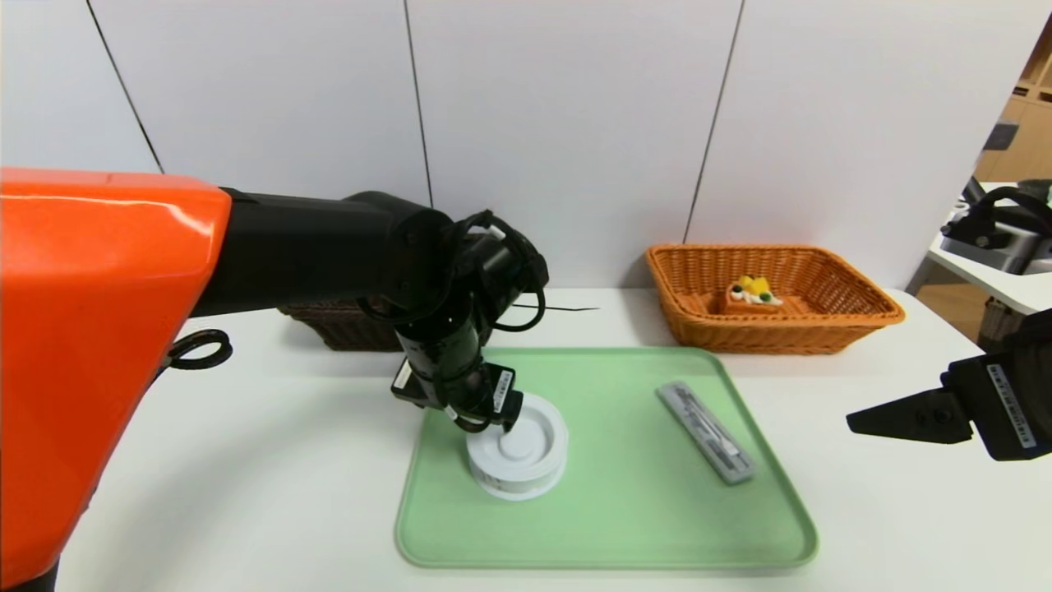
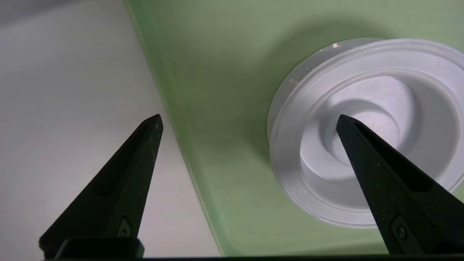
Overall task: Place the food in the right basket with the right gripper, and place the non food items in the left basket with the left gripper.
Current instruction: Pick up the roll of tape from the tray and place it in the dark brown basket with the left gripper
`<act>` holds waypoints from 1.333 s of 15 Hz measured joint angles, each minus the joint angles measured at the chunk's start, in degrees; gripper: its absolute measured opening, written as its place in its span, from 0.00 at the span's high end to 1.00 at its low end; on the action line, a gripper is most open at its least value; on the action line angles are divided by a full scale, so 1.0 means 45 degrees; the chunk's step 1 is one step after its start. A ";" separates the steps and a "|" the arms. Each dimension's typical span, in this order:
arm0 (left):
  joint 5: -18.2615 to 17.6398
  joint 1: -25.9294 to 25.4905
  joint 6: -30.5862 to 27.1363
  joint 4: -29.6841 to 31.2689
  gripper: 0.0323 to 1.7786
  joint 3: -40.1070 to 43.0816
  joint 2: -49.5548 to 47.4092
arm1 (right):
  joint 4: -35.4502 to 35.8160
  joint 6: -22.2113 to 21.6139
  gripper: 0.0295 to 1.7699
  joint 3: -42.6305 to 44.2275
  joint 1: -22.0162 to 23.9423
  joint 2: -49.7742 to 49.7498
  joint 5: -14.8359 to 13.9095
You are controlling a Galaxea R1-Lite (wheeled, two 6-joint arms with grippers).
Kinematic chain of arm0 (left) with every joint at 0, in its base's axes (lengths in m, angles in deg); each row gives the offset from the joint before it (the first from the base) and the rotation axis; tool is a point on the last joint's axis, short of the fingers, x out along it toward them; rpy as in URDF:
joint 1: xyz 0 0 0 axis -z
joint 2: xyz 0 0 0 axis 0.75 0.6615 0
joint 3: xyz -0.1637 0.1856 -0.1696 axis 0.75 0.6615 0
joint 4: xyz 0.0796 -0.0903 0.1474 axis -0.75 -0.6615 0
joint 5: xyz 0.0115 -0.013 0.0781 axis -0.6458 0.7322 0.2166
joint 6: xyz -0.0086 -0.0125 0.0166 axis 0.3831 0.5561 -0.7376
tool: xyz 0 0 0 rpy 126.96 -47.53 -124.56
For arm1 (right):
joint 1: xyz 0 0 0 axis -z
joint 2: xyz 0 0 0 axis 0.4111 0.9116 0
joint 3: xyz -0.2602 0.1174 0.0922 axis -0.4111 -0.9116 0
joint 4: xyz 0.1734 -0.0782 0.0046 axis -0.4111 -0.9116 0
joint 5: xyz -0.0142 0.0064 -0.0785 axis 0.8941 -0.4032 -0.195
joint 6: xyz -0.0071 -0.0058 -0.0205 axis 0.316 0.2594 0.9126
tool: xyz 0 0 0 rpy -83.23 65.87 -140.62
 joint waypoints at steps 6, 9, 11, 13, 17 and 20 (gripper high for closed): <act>-0.0084 -0.0033 0.0000 -0.0033 0.05 -0.0734 0.0423 | 0.0005 0.0019 0.04 0.0000 -0.0038 0.0100 0.0027; -0.0092 -0.0014 0.0005 -0.0038 0.05 -0.0970 0.0639 | 0.0005 0.0019 0.04 -0.0038 -0.0038 0.0119 0.0027; -0.0098 -0.0014 0.0000 -0.0043 0.05 -0.1048 0.0737 | 0.0005 0.0019 0.04 -0.0057 -0.0038 0.0119 0.0027; -0.0116 -0.0003 0.0000 -0.0043 0.05 -0.1065 0.0772 | 0.0019 0.0019 0.04 -0.0057 -0.0038 0.0130 0.0033; -0.0190 0.0024 0.0019 -0.0024 0.05 -0.1111 0.0889 | 0.0024 0.0019 0.04 -0.0087 -0.0038 0.0168 0.0051; -0.0423 0.0035 0.0447 -0.0184 0.05 -0.1384 0.1062 | 0.0024 0.0035 0.04 -0.0154 -0.0038 0.0179 0.0051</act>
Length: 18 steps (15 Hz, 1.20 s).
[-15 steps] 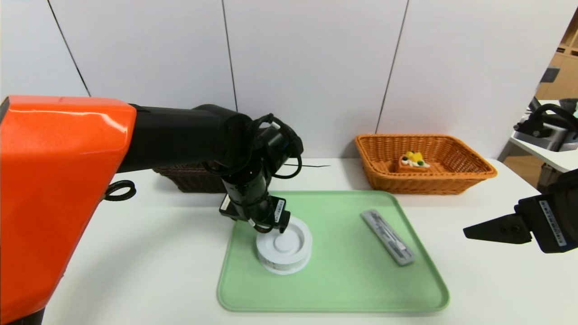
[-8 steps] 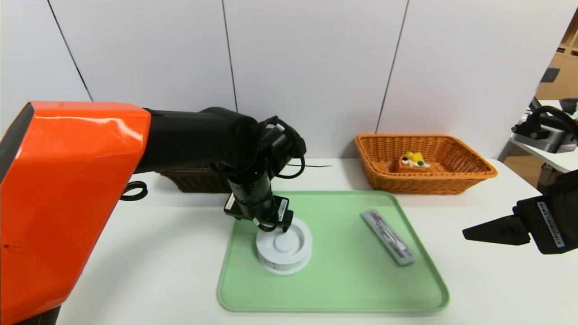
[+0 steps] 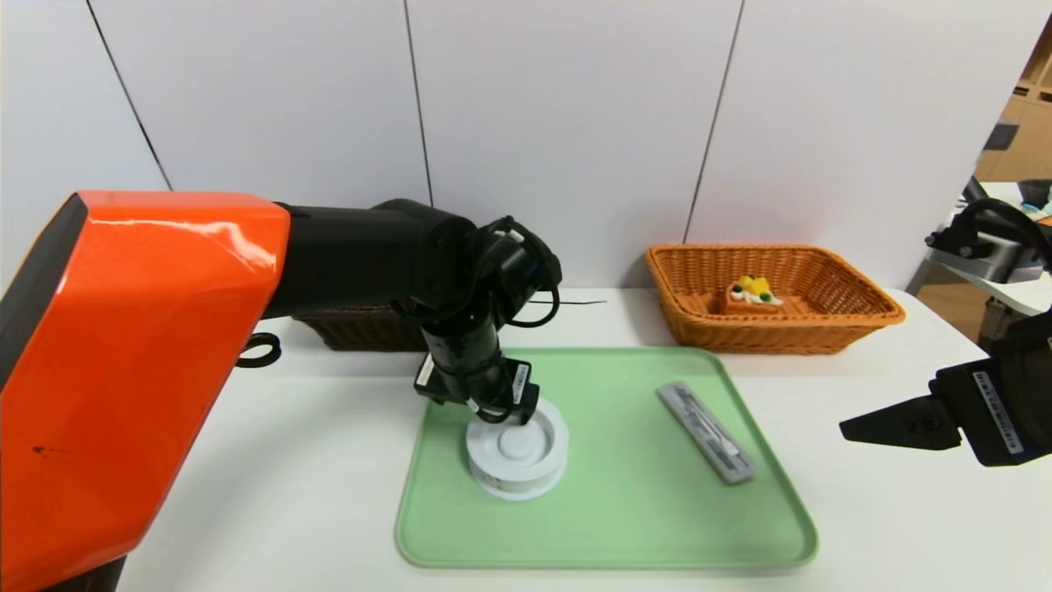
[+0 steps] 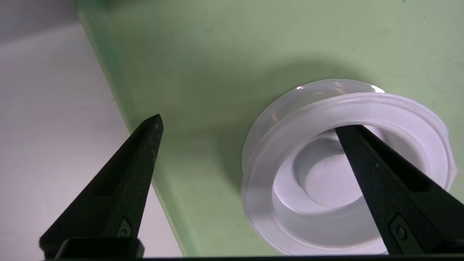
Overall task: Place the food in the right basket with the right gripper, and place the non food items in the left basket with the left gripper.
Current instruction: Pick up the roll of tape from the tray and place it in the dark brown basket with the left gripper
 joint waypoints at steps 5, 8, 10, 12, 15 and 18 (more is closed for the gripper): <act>-0.0089 -0.0011 0.0103 -0.0301 0.05 -0.0295 0.0219 | 0.0000 0.0000 0.04 -0.0022 -0.0022 0.0005 0.0016; -0.0079 -0.0011 0.0060 -0.0287 0.05 -0.0331 0.0306 | 0.0019 0.0003 0.04 -0.0022 -0.0022 0.0043 0.0103; -0.0073 -0.0011 0.0073 -0.0276 0.05 -0.0339 0.0379 | 0.0019 0.0000 0.04 -0.0022 -0.0022 0.0079 0.0114; -0.0089 -0.0011 0.0073 -0.0276 0.05 -0.0339 0.0423 | 0.0035 0.0000 0.04 -0.0022 -0.0022 0.0127 0.0108; -0.0084 -0.0024 0.0079 -0.0306 0.05 -0.0485 0.0515 | 0.0062 0.0003 0.04 0.0003 -0.0022 0.0244 0.0108; -0.0103 -0.0049 0.0068 -0.0276 0.05 -0.0539 0.0550 | 0.0084 0.0014 0.04 0.0033 -0.0022 0.0363 0.0114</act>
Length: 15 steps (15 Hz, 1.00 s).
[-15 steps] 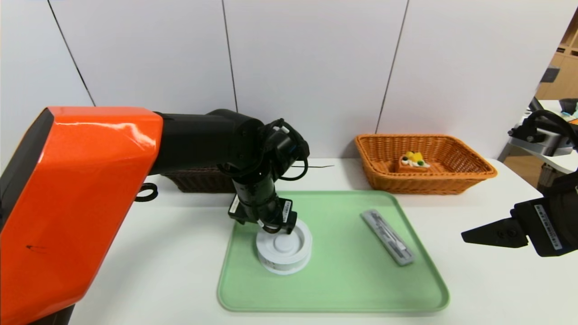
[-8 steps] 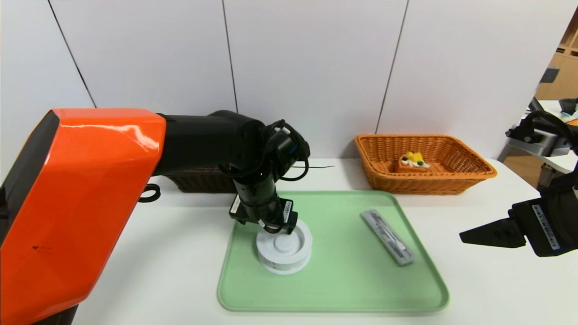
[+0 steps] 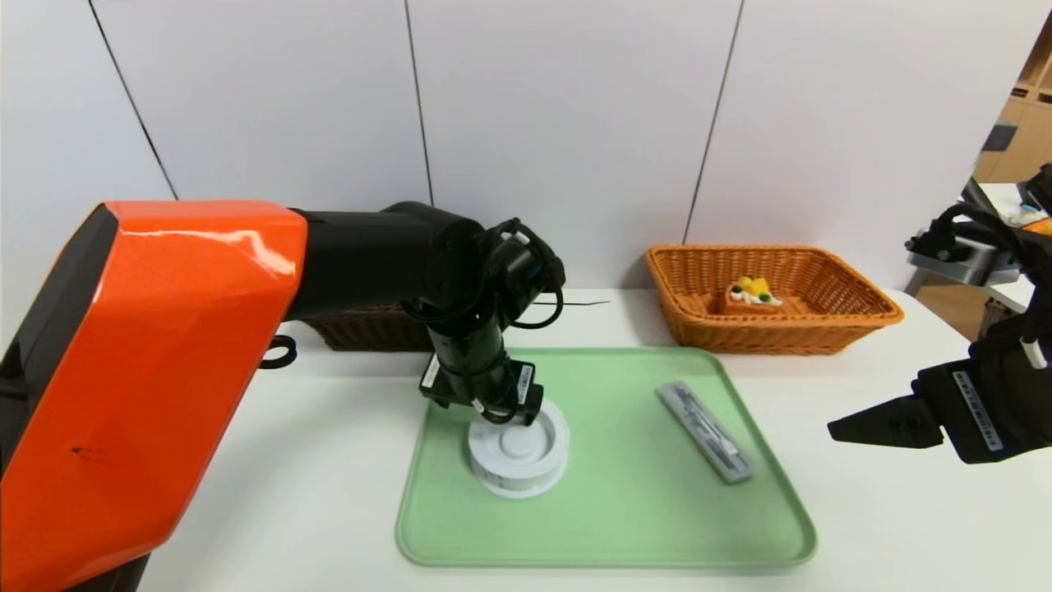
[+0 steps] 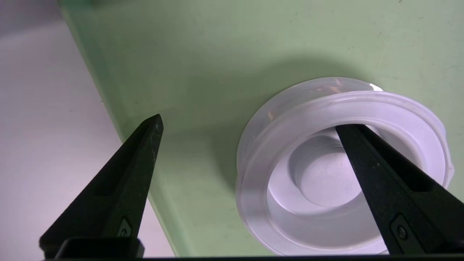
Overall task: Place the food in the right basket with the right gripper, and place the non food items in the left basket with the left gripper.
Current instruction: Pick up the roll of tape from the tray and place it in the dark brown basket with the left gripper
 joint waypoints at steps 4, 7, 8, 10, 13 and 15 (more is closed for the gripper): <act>-0.0019 -0.0049 -0.0014 0.0024 0.10 -0.0008 0.0030 | -0.0005 -0.0014 0.04 0.0005 0.0000 0.0122 0.0000; -0.0011 -0.0054 0.0005 0.0098 0.35 -0.0014 0.0054 | 0.0008 -0.0011 0.04 0.0065 0.0011 0.0182 -0.0011; 0.0000 -0.0060 0.0005 0.0081 0.42 -0.0008 0.0057 | 0.0008 -0.0014 0.04 0.0079 0.0011 0.0200 -0.0011; 0.0019 -0.0060 0.0011 0.0027 0.52 -0.0008 0.0057 | 0.0014 -0.0014 0.04 0.0108 0.0016 0.0238 -0.0011; 0.0035 -0.0068 0.0024 -0.0049 0.81 -0.0008 0.0014 | 0.0014 -0.0011 0.04 0.0157 0.0024 0.0268 -0.0011; 0.0038 -0.0068 0.0043 -0.0041 0.85 -0.0005 -0.0024 | 0.0008 -0.0014 0.04 0.0184 0.0035 0.0274 -0.0019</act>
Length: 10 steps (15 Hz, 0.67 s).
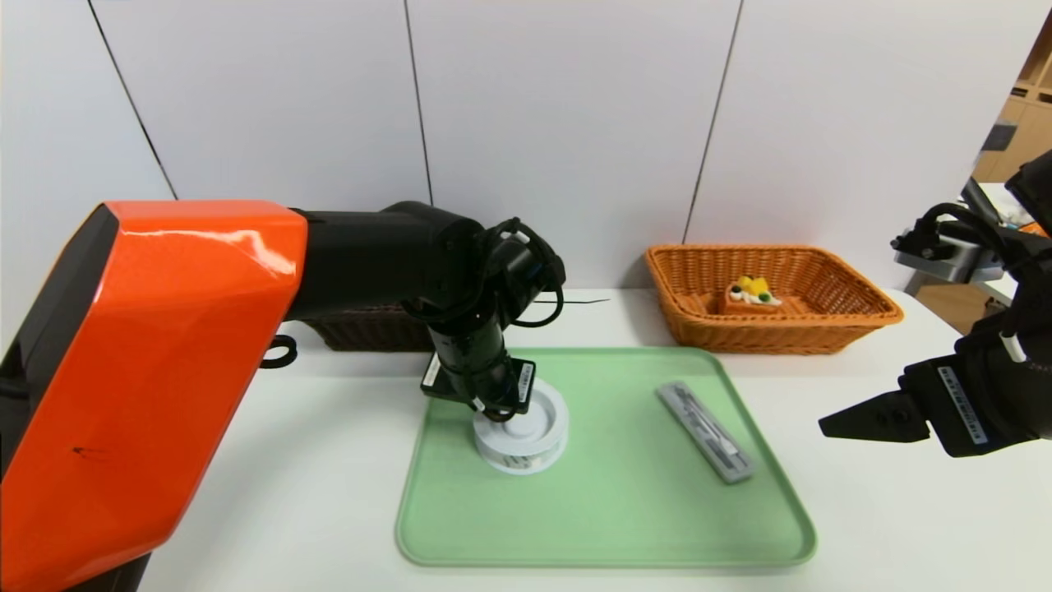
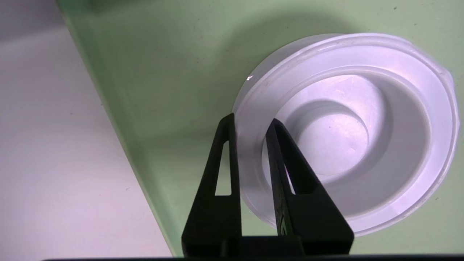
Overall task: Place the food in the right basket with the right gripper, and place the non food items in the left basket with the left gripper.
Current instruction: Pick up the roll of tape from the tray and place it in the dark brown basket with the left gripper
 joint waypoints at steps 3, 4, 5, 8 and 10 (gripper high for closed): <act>-0.0014 -0.0005 0.0016 -0.0003 0.85 0.0005 -0.0062 | 0.0005 0.0000 0.04 0.0043 0.0005 0.0005 0.0000; -0.0027 -0.0005 0.0054 -0.0008 0.86 0.0024 -0.0103 | 0.0005 -0.0011 0.04 0.0065 0.0005 0.0000 -0.0005; -0.0024 0.0000 0.0116 -0.0019 0.86 0.0035 -0.0135 | 0.0005 -0.0016 0.04 0.0065 0.0005 -0.0005 -0.0005; -0.0144 0.0008 0.0141 -0.0049 0.87 0.0084 -0.0293 | 0.0000 -0.0011 0.04 0.0060 0.0005 -0.0019 -0.0005; -0.0233 0.0024 0.0157 -0.0217 0.88 0.0089 -0.0404 | -0.0008 -0.0016 0.04 0.0054 0.0005 -0.0049 -0.0005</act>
